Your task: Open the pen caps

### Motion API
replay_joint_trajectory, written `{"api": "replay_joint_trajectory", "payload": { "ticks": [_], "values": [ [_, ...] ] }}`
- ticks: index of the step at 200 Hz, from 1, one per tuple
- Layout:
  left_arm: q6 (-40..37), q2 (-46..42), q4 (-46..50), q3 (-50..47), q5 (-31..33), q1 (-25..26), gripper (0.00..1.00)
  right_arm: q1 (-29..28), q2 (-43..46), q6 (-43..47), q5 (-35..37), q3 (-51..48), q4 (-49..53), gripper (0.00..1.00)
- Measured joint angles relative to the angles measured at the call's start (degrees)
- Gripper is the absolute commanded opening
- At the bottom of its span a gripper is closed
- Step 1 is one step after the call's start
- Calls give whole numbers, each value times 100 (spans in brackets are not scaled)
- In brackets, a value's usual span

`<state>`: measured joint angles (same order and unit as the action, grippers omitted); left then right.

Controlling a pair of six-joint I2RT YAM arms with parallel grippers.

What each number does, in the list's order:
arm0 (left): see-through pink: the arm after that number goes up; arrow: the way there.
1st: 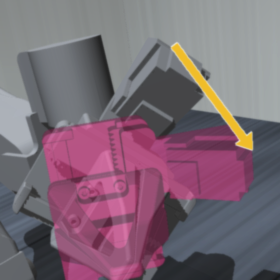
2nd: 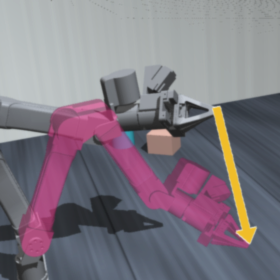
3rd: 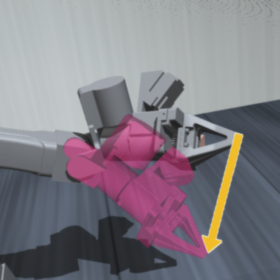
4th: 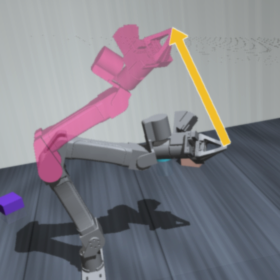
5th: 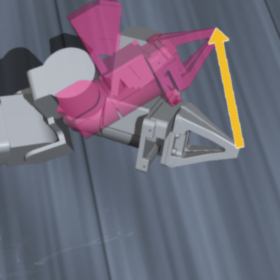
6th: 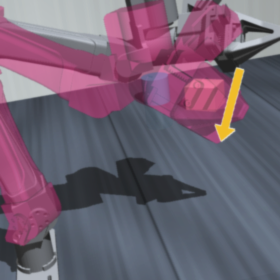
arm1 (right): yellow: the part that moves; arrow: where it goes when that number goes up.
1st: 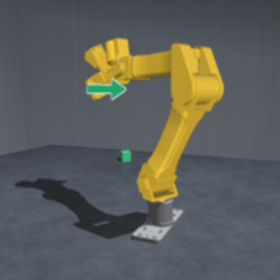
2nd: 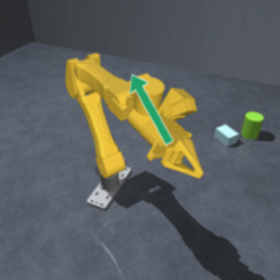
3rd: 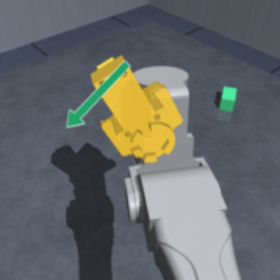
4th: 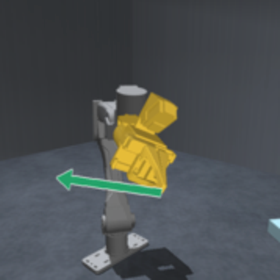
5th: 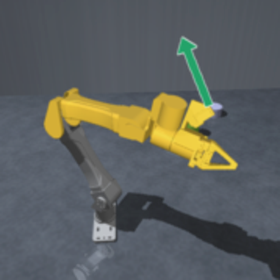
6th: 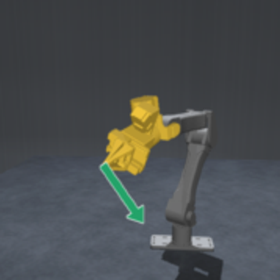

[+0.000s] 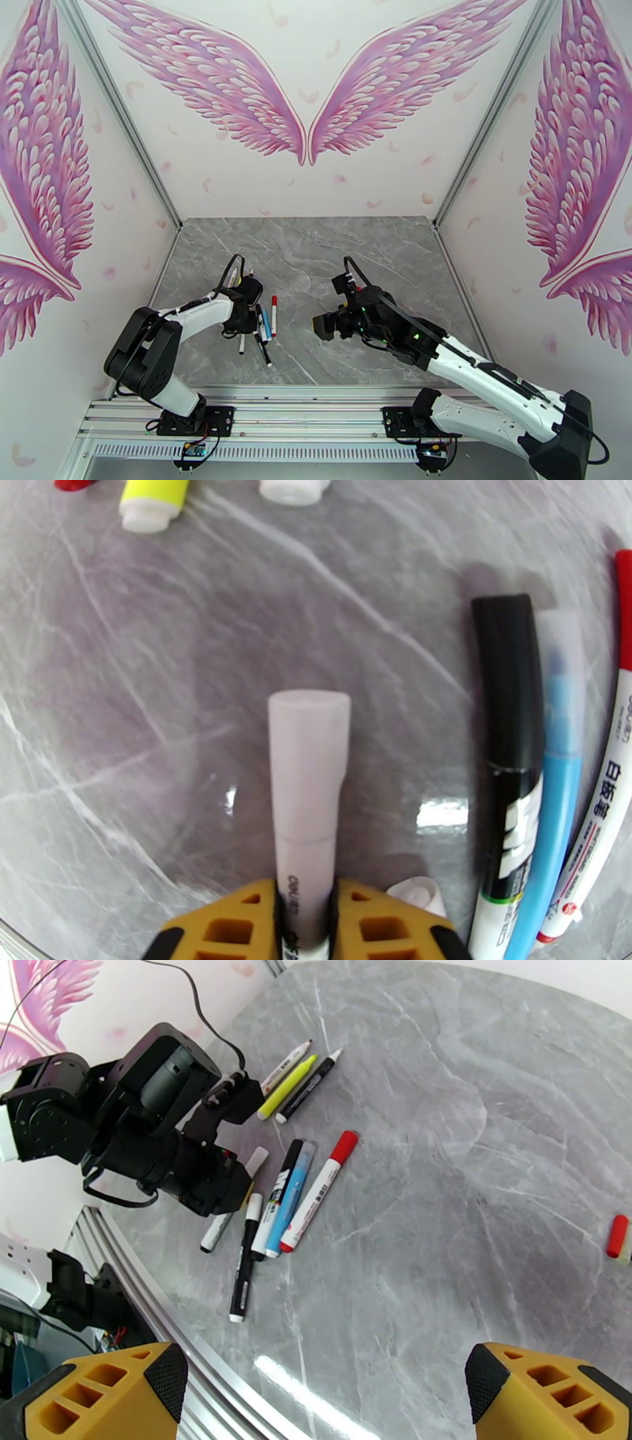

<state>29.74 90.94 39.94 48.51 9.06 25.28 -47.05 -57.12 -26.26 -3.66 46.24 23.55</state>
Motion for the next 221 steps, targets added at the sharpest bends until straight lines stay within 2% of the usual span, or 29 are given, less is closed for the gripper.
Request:
{"api": "replay_joint_trajectory", "payload": {
  "ticks": [49, 65, 88, 108, 121, 149, 184, 221],
  "values": [
    [-214, -896, 52, 4, 105, 319, 16, 0, -111, -852, -87, -168, -291, 95],
    [-343, -1198, -13, 22, -68, 505, 15, 0, -188, -1132, -109, -166, -369, 91],
    [-568, -1609, -382, 22, -693, 780, 15, 111, -254, -1484, -291, -166, -439, 86],
    [-708, -1867, -984, 22, -1491, 1038, 15, 437, -262, -1692, -623, -166, -557, 81],
    [-737, -1899, -1392, 22, -1989, 1193, 15, 667, -262, -1738, -848, -157, -632, 74],
    [-763, -1744, -2118, 22, -2857, 1506, 15, 1084, -262, -1746, -1303, -76, -693, 67],
    [-638, -1416, -2933, 22, -3646, 1729, 15, 1207, -262, -1644, -1611, 66, -688, 59],
    [-433, -1397, -3620, 24, -4135, 1792, 14, 1217, -262, -1596, -1784, 79, -691, 55]
  ]
}}
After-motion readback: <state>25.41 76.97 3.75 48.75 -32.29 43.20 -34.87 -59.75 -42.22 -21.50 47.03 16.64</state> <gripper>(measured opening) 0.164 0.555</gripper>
